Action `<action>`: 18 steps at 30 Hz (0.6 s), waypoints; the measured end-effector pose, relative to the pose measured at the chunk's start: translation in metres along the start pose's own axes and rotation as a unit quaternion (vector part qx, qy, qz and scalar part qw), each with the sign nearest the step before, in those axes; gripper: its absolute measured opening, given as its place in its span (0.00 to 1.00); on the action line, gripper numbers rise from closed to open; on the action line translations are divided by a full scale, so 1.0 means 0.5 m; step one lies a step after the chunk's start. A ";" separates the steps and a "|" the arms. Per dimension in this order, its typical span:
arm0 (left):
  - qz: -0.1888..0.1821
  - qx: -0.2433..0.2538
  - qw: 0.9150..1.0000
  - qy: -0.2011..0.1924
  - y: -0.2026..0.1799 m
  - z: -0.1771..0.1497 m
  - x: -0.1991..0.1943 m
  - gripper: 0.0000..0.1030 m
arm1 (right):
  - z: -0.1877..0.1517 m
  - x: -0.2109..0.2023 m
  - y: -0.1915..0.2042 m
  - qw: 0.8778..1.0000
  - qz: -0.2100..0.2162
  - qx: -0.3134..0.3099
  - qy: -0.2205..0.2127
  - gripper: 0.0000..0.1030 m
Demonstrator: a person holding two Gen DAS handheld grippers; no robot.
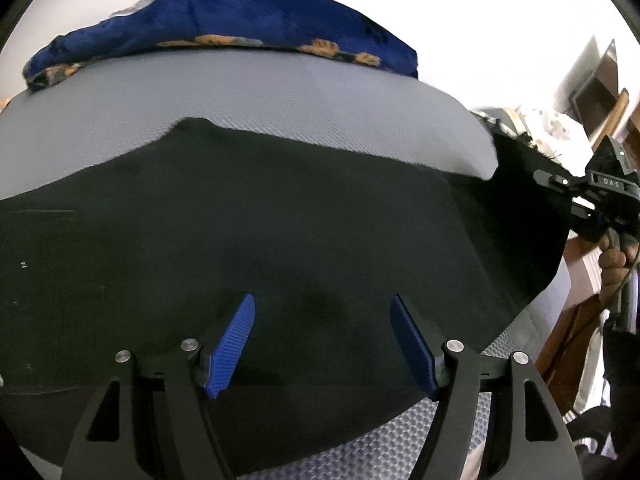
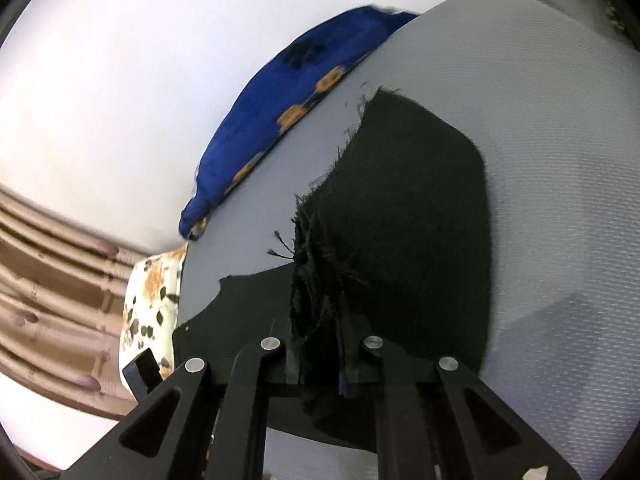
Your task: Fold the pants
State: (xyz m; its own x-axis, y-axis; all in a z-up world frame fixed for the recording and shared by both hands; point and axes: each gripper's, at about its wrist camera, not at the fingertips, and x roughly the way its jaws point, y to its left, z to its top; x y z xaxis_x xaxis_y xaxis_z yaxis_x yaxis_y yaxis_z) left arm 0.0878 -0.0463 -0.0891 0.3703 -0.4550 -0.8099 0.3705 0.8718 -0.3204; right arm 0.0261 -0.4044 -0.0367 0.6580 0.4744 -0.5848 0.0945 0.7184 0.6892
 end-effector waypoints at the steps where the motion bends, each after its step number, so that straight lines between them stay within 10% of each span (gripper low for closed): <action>1: 0.000 -0.006 1.000 -0.004 0.009 0.000 -0.009 0.69 | -0.001 0.014 0.015 1.000 0.002 -0.006 0.006 0.11; 18: 0.008 -0.072 0.996 -0.051 0.127 -0.007 -0.122 0.69 | -0.085 0.291 0.233 0.986 0.051 -0.091 0.131 0.10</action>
State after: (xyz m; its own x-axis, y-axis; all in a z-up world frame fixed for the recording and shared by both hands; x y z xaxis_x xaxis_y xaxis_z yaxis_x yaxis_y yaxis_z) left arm 0.0857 0.0376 -0.0618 0.4628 -0.4511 -0.7631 0.2400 0.8925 -0.3820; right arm 0.1011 -0.2299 -0.0598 0.4387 0.6476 -0.6230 -0.1132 0.7276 0.6766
